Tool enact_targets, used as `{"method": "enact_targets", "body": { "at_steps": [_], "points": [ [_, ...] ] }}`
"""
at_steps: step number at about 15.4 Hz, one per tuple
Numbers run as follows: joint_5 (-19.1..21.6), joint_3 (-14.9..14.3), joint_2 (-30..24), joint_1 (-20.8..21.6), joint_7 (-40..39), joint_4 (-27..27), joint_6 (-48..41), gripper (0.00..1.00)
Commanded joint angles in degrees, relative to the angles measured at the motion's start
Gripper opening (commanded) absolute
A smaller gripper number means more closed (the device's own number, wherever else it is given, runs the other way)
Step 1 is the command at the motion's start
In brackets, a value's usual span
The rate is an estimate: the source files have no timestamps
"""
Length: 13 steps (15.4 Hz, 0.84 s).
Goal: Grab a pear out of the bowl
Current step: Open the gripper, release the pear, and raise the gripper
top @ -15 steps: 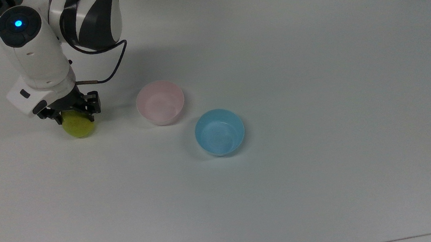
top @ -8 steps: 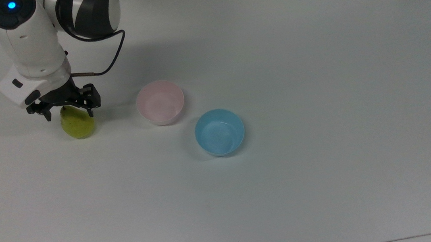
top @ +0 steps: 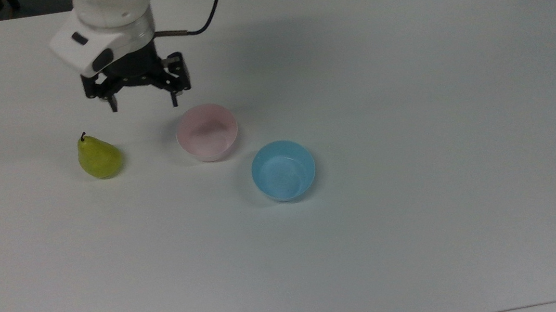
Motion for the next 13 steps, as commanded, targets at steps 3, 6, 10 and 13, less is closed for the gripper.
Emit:
{"method": "enact_targets", "body": {
  "at_steps": [3, 6, 10, 13],
  "points": [
    [0.55, -1.02, -7.59, 9.95, 7.41, 0.78, -11.03, 1.0],
    [0.55, -1.29, -10.23, 11.91, 12.93, 0.51, -14.74, 1.0],
    [3.36, -1.55, -10.85, 11.03, 13.22, 0.42, -15.62, 1.0],
    [3.37, -1.64, -10.85, 10.5, 13.13, 0.51, -16.5, 1.0]
  ]
}}
